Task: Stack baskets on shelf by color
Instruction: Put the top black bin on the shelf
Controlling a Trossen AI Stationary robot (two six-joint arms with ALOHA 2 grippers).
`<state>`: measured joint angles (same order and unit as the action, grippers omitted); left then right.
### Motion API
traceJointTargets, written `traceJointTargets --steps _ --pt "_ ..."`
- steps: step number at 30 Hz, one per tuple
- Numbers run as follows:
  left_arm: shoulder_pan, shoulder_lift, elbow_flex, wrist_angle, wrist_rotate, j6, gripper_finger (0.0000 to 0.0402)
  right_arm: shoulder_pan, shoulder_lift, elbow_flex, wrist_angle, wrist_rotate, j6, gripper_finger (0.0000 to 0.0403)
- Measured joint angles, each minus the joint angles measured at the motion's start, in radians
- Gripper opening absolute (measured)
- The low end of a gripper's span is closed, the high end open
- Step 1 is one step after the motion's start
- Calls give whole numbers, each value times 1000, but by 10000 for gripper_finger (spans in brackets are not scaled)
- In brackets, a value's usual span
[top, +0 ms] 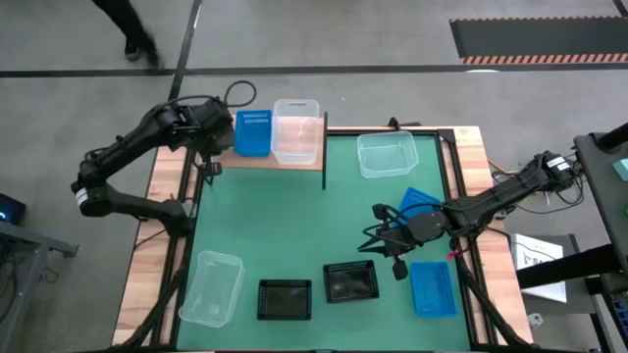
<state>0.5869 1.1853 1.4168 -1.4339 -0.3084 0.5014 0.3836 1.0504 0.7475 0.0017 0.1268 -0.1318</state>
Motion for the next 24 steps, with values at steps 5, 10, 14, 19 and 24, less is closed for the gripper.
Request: traceJointTargets --steps 5,10,14,19,24 --pt "30 6 -53 48 -2 26 0 0 0 0 0 0 -1 9" --pt "36 5 -85 72 10 37 0 0 0 0 0 0 -2 9" --pt "36 5 -109 71 17 38 0 0 0 0 0 0 -2 9" --pt "36 7 -117 73 20 39 0 0 0 0 0 0 -2 9" --pt "36 7 -117 79 21 59 11 0 0 0 0 0 0 9"
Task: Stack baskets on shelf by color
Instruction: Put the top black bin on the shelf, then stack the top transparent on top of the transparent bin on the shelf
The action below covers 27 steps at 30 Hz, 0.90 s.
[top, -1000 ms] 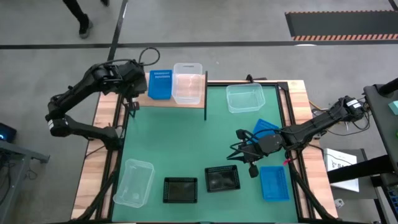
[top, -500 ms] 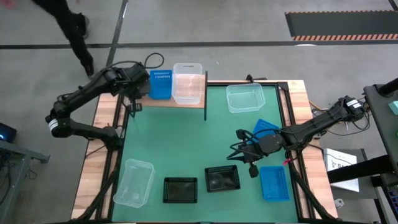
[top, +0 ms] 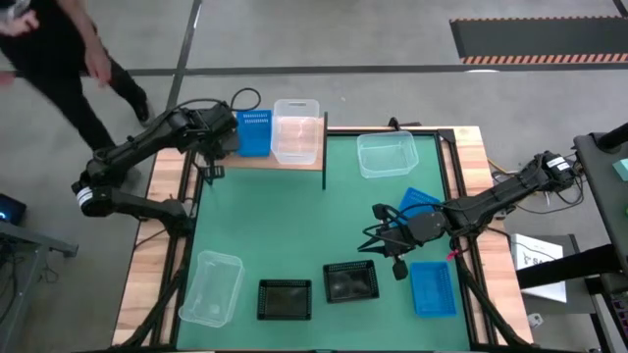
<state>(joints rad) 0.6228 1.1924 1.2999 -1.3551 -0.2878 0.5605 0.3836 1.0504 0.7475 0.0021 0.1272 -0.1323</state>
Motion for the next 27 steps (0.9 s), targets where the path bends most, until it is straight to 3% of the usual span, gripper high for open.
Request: traceJointTargets --steps 11,20,27 --pt "0 0 0 17 0 -1 65 0 0 0 0 0 0 9" --pt "-38 -2 53 30 41 -74 68 0 0 0 0 0 -1 9" --pt "-86 -5 56 180 122 -205 68 0 0 0 0 0 -11 9"
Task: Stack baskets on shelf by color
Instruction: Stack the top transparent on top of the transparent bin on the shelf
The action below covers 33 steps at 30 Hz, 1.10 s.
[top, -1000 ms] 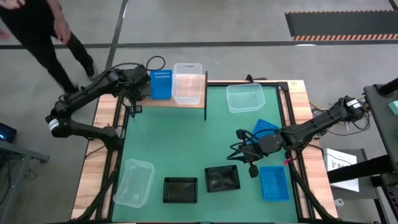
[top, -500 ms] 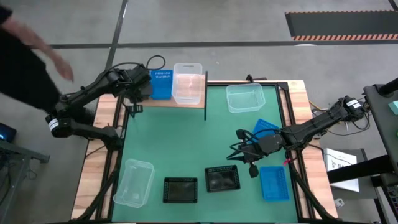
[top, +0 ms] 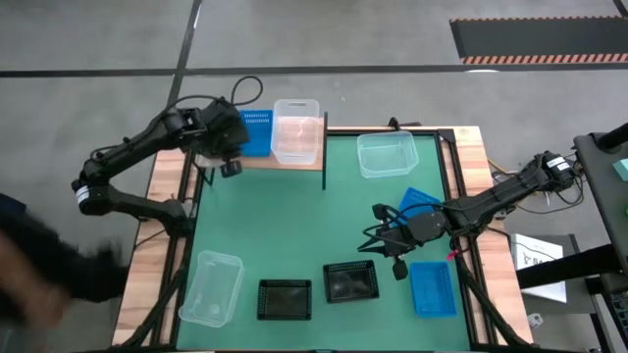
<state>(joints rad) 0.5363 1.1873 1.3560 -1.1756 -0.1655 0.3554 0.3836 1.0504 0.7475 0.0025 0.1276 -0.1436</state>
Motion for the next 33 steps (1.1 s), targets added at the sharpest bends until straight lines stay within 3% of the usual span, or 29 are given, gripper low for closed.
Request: traceJointTargets --steps 6,9,14,21,31,33 --pt "-151 -27 -5 86 4 -115 68 0 0 0 1 0 -7 9" --pt "-275 -47 -9 147 -4 -188 68 0 0 0 2 1 -10 9" --pt "-502 -75 -37 298 -110 -294 67 0 0 0 3 4 -3 9" --pt "-762 -61 -80 517 -136 -324 67 0 0 0 15 4 13 9" --pt "-957 -42 -299 818 -211 -297 67 0 0 0 19 9 44 9" --pt "-968 -45 -330 837 -225 -296 67 0 0 0 31 61 81 9"
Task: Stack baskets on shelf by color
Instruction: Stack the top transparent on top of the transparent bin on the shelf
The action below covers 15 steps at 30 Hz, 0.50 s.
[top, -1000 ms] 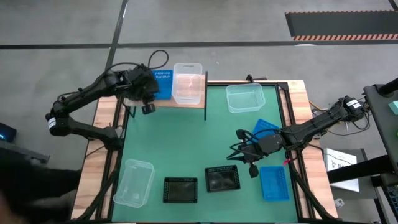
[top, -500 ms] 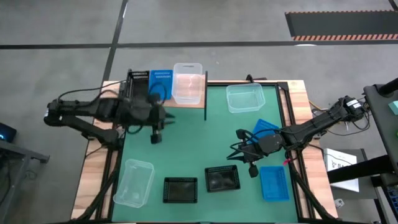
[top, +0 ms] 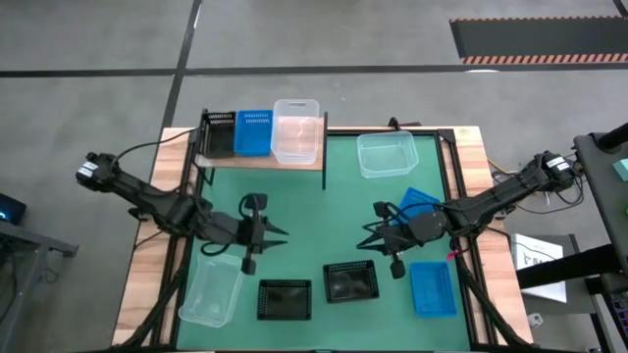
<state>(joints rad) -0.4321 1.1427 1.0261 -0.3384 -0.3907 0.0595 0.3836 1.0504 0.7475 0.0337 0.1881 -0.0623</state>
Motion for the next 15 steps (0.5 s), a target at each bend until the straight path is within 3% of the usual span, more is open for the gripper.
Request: traceJointTargets --steps 7,11,15 --pt "-3 -18 -36 4 -129 77 67 -7 0 0 9 400 153 9" --pt "-2 -19 -91 112 -259 214 67 -31 0 0 2 509 268 9" --pt "-2 -21 -149 218 -300 313 67 -48 49 1 -8 532 376 9"
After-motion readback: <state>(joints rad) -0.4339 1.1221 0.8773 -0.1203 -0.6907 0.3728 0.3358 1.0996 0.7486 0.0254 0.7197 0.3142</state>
